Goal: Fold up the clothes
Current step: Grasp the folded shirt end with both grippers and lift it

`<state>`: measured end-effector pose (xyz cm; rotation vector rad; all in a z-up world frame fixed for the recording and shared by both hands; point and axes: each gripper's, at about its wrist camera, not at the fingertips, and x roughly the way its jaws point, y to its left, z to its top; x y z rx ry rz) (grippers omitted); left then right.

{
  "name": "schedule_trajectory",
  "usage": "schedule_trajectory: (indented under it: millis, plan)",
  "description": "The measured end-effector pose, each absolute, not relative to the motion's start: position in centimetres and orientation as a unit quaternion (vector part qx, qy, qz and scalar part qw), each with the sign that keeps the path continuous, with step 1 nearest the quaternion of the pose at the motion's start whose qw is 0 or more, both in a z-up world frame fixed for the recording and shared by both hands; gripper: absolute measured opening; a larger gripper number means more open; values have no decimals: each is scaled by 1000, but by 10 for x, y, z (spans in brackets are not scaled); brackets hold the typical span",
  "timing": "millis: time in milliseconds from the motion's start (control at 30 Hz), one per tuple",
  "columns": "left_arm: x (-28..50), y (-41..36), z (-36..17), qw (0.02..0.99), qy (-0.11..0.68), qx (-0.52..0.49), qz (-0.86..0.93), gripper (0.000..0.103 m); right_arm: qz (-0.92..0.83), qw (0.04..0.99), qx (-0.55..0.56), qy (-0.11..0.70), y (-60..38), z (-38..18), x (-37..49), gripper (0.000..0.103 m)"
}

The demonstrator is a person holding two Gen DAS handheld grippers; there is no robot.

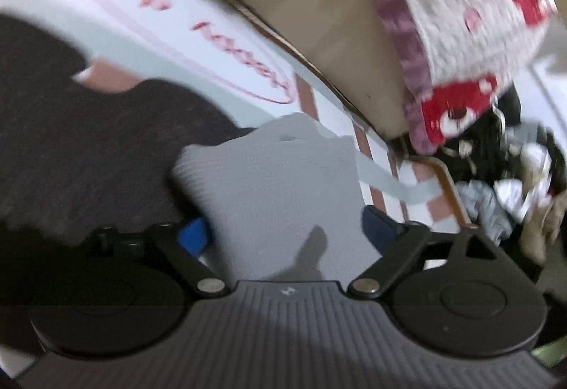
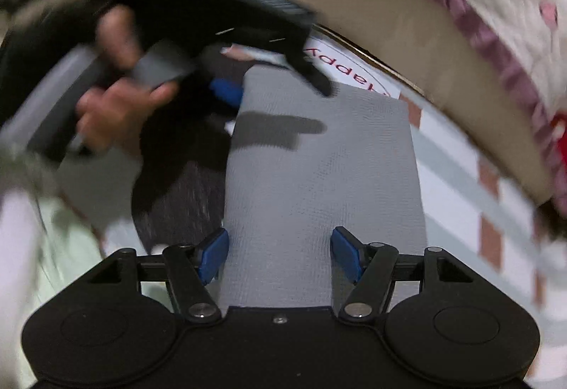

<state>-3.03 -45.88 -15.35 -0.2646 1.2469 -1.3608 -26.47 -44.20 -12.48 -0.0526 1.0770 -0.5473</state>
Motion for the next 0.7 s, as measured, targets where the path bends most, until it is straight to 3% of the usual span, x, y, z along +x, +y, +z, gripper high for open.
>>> schedule_trajectory:
  millis: [133, 167, 200, 233, 333, 400, 467, 500, 567, 700]
  plan:
    - [-35, -473, -153, 607, 527, -94, -587, 98, -277, 804, -75, 521, -424, -132, -267, 78]
    - [-35, -476, -154, 611, 528, -89, -583, 78, -282, 799, -79, 525, -420, -134, -266, 78]
    - [-34, -478, -154, 614, 529, -84, -579, 32, -279, 796, -81, 530, -415, -135, -265, 78]
    - [-33, -480, -156, 615, 530, -80, -579, 23, -277, 793, -83, 536, -411, -136, -264, 80]
    - [-27, -472, -156, 611, 525, -102, -584, 19, -283, 772, -127, 555, -405, -149, -259, 82]
    - [-23, -458, -144, 629, 494, -127, -588, 18, -297, 779, -100, 543, -418, -151, -262, 83]
    - [-23, -448, -127, 663, 453, -108, -586, 17, -285, 783, -132, 537, -417, -146, -261, 59]
    - [-19, -442, -121, 674, 441, -108, -584, 16, -284, 781, -166, 530, -412, -144, -257, 52]
    - [4, -420, -111, 690, 435, -124, -565, 16, -279, 781, -225, 512, -404, -137, -247, 46]
    - [52, -370, -97, 723, 431, -150, -518, 16, -256, 788, -333, 450, -399, -123, -218, 45]
